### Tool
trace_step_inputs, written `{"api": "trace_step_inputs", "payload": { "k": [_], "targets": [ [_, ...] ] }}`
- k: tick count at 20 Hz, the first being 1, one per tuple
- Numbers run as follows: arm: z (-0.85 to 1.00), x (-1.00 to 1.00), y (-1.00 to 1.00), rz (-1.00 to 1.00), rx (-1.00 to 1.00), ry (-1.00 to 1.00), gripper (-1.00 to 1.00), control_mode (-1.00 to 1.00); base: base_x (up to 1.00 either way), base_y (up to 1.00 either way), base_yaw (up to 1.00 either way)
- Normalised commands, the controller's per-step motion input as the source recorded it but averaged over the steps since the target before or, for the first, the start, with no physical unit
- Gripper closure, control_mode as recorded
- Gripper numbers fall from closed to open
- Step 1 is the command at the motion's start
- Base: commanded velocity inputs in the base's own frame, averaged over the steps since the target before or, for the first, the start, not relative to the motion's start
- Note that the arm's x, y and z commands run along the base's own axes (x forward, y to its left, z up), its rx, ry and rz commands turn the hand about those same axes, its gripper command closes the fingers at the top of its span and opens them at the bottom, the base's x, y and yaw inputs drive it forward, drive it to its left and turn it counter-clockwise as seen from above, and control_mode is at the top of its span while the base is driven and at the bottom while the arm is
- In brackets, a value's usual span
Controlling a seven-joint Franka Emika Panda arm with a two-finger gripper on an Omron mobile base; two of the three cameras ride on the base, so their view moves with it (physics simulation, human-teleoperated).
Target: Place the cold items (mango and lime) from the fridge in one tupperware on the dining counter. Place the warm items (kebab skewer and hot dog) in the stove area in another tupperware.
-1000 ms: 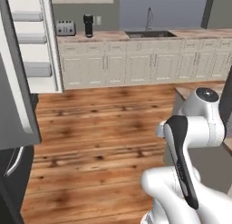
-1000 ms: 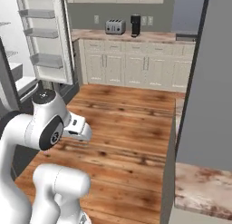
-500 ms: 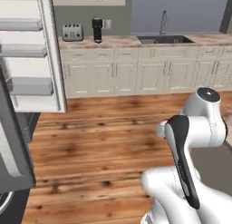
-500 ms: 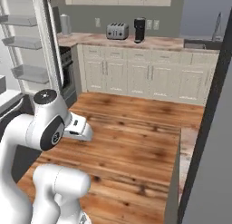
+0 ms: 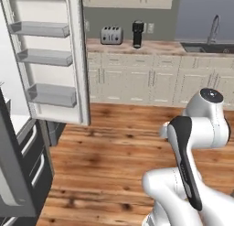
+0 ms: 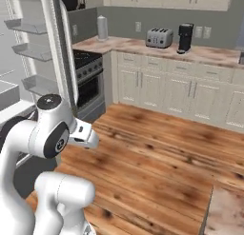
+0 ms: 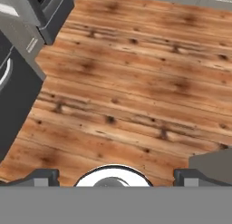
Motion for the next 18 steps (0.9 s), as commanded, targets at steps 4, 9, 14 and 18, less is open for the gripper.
{"api": "trace_step_inputs", "payload": {
  "k": [4, 9, 14, 18],
  "targets": [
    [0.0, 0.0, 0.0, 0.0, 0.0, 0.0, -1.0, 1.0, 0.35, 0.02, 0.46],
    [0.0, 0.0, 0.0, 0.0, 0.0, 0.0, -1.0, 1.0, 0.21, 0.04, 0.51],
    [0.0, 0.0, 0.0, 0.0, 0.0, 0.0, -1.0, 1.0, 0.3, 0.01, 0.52],
    [0.0, 0.0, 0.0, 0.0, 0.0, 0.0, -1.0, 1.0, 0.48, 0.0, 0.48]
  ]
}}
